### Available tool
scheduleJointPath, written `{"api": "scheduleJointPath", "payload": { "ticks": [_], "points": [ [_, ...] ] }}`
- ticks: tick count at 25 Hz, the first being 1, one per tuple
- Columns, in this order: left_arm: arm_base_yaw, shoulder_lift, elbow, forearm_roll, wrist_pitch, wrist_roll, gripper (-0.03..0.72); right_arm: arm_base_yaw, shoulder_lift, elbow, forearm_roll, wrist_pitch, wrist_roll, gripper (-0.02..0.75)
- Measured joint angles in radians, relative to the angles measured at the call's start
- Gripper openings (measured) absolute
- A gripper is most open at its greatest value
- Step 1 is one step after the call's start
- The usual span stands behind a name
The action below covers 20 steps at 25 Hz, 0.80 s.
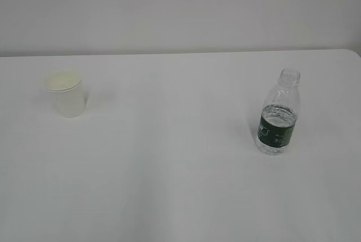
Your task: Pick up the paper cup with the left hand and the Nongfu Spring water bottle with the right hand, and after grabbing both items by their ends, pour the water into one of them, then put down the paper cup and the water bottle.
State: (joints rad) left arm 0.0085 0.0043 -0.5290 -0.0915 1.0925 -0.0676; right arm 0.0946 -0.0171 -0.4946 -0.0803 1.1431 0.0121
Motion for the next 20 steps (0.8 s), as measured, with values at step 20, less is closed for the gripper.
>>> {"api": "scheduleJointPath", "payload": {
  "ticks": [20],
  "points": [
    [0.000, 0.000, 0.000, 0.000, 0.000, 0.000, 0.398, 0.000, 0.000, 0.000, 0.000, 0.000, 0.000, 0.536]
  ]
}}
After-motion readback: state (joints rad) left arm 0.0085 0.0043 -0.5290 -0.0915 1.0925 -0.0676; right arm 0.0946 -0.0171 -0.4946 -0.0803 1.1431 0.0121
